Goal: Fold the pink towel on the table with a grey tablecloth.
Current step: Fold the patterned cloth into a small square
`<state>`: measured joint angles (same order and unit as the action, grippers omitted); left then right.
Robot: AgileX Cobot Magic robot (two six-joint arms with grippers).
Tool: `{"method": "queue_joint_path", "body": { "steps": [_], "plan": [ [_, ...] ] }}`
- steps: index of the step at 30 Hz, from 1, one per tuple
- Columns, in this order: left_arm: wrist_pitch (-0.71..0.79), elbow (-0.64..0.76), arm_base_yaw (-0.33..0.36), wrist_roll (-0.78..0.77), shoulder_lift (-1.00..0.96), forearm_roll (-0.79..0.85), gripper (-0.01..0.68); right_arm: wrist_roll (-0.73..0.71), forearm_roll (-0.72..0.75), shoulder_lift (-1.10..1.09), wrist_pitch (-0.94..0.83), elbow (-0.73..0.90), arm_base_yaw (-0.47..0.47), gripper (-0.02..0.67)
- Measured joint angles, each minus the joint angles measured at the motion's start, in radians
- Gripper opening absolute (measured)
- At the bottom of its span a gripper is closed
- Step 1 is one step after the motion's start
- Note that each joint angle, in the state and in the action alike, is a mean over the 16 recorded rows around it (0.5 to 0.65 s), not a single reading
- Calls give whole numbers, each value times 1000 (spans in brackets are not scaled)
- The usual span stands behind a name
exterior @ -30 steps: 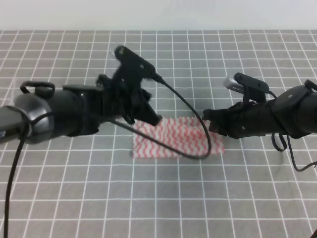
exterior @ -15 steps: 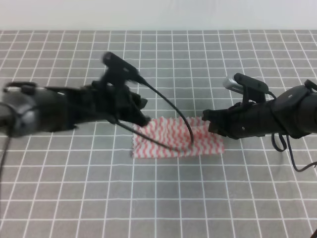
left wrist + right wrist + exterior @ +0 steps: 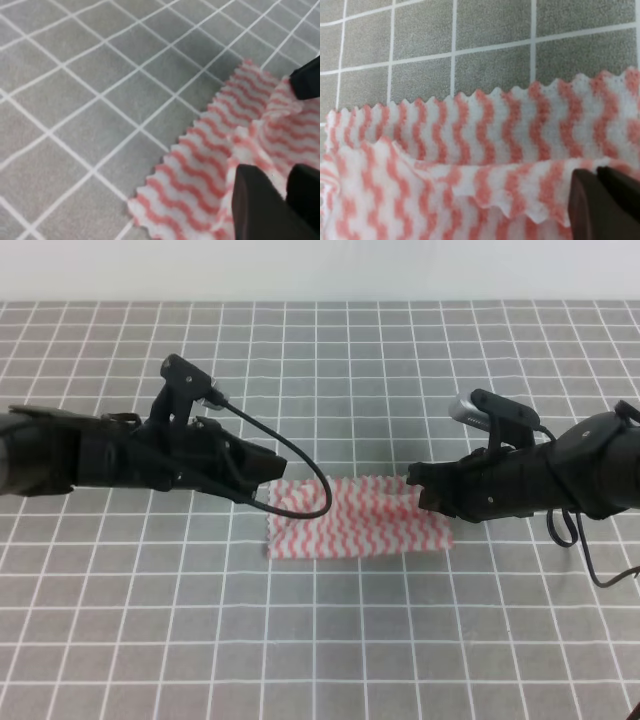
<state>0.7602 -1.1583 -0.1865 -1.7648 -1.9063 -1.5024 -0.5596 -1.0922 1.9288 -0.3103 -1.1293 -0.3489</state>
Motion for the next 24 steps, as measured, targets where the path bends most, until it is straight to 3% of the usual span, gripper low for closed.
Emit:
{"method": "queue_joint_path", "body": {
  "steps": [10,24],
  "plan": [
    [25,-55,1,-19,-59,34,317,-1,2,-5,-2,0,1,-14],
    [41,-82,-3,-110,-129,97,336,-1,4,-4,3,0,1,-14]
  ]
}}
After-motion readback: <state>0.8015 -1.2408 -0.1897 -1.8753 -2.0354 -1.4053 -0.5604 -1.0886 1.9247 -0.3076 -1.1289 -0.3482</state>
